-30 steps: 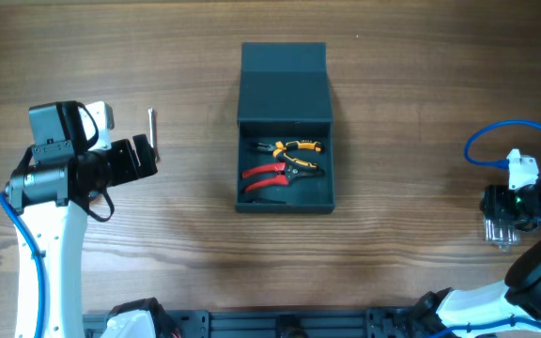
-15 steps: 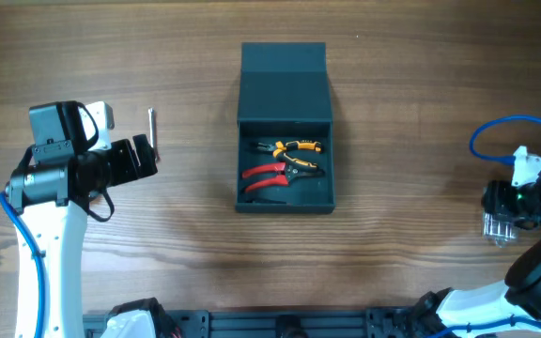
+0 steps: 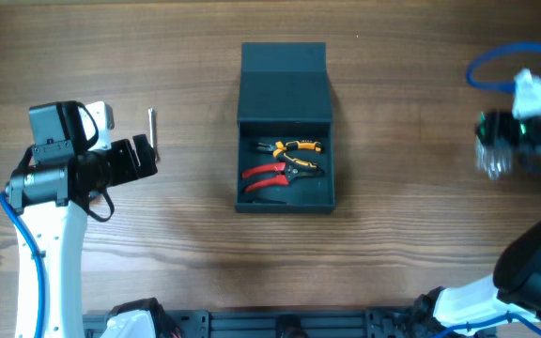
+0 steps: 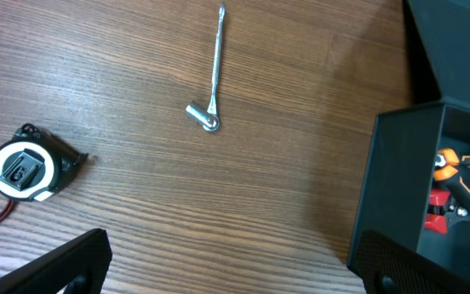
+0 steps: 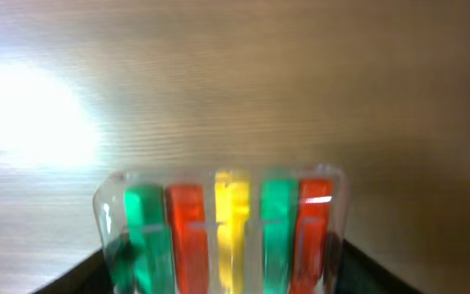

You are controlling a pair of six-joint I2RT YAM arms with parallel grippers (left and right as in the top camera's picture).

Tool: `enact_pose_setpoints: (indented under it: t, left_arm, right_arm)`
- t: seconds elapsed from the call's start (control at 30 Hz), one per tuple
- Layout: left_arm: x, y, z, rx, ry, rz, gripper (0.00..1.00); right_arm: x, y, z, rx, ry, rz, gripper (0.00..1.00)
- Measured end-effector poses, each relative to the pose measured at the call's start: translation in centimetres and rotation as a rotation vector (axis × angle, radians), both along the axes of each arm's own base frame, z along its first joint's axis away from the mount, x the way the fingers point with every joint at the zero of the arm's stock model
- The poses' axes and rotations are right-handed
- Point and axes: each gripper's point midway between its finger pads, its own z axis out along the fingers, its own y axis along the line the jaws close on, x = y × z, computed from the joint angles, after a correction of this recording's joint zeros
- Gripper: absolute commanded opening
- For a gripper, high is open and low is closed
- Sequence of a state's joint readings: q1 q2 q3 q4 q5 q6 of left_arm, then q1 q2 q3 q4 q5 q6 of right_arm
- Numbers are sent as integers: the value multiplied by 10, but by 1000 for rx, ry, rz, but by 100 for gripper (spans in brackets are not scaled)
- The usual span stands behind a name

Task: Pack container
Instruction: 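Carry the screwdriver case into the green box and release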

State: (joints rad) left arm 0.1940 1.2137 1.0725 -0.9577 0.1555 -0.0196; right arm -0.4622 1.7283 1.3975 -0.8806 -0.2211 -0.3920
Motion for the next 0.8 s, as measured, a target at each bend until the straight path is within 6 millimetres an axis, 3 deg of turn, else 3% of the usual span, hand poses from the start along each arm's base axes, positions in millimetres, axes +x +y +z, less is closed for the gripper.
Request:
enact_pose_setpoints:
  t: [0.07,0.2,0.27,0.37,0.43,0.63,0.73,0.8]
  left_arm:
    - [0,0,0,0,0,0,100]
    - [0,0,0,0,0,0,100]
    - [0,0,0,0,0,0,100]
    - [0,0,0,0,0,0,100]
    - [0,0,0,0,0,0,100]
    - [0,0,0,0,0,0,100]
    - [0,0,0,0,0,0,100]
    - [0,0,0,0,0,0,100]
  right_arm:
    - [21,31,29,-9,-39,86,4]
    - [52,116,85,-27,-133,305,4]
    - [58,159,103,-32,-175,419,4]
    - [51,243,122,-52,-233,674,4]
    - [32,290,119,-70,-227,858,4]
    - [-20,387,104,-117,-236,1291,4]
    - [-21,394,90,-127,-210,1342,4]
    - [-18,398,68,-125,-159,1365,4]
